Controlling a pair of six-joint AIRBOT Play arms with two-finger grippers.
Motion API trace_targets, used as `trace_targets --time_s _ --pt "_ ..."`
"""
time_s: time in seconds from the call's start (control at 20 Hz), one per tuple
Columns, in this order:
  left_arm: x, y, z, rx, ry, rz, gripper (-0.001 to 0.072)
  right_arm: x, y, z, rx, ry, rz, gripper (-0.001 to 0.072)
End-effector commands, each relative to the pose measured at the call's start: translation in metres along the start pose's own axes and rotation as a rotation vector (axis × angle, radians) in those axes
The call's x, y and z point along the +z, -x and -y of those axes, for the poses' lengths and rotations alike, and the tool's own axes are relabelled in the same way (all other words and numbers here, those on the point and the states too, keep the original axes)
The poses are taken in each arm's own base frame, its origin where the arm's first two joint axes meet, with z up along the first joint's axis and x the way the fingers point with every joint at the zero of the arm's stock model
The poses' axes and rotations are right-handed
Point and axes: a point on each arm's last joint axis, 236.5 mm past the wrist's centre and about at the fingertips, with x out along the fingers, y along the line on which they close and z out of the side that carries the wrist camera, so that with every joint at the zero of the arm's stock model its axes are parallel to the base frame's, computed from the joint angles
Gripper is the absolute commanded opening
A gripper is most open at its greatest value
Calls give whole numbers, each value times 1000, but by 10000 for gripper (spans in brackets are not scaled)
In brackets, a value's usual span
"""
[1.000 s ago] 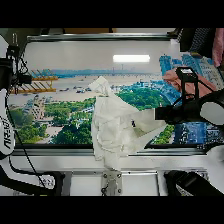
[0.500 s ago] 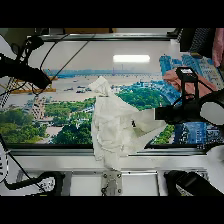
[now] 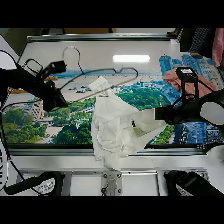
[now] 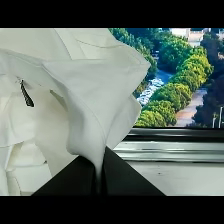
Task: Fold the clothes and pants, and hang the long-sleeved shirts on hangers.
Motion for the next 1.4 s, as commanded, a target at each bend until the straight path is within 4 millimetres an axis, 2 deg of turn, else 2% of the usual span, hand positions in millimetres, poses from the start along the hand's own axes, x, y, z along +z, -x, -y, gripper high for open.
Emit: trace_targets --time_s 0.0,0.15,0.4,0.5,0.6,0.8,1.0,1.2,1.35 --pt "-10 -26 37 -129 -61 -38 14 0 0 0 0 0 -1 19" --pt "-19 -39 58 -175 -96 -56 14 0 -1 0 -1 0 -1 18" --pt "-36 -59 78 -255 -98 -69 14 -4 -1 -6 24 12 -20 19" --pt "-38 -72 81 -269 -120 -72 14 -2 1 -6 27 38 -13 18" --pt "-35 -87 76 -239 -131 -66 14 2 7 -9 38 47 2 17" --pt "-16 -110 68 -197 -187 -58 14 11 22 -12 57 57 39 17" --pt "6 -127 58 -236 -192 -75 13 9 33 -10 53 80 31 17" --pt "45 -128 44 -257 -157 53 13 1 35 -5 35 82 -5 17" --pt "53 -131 42 -267 -161 65 13 3 35 -7 42 82 7 16"
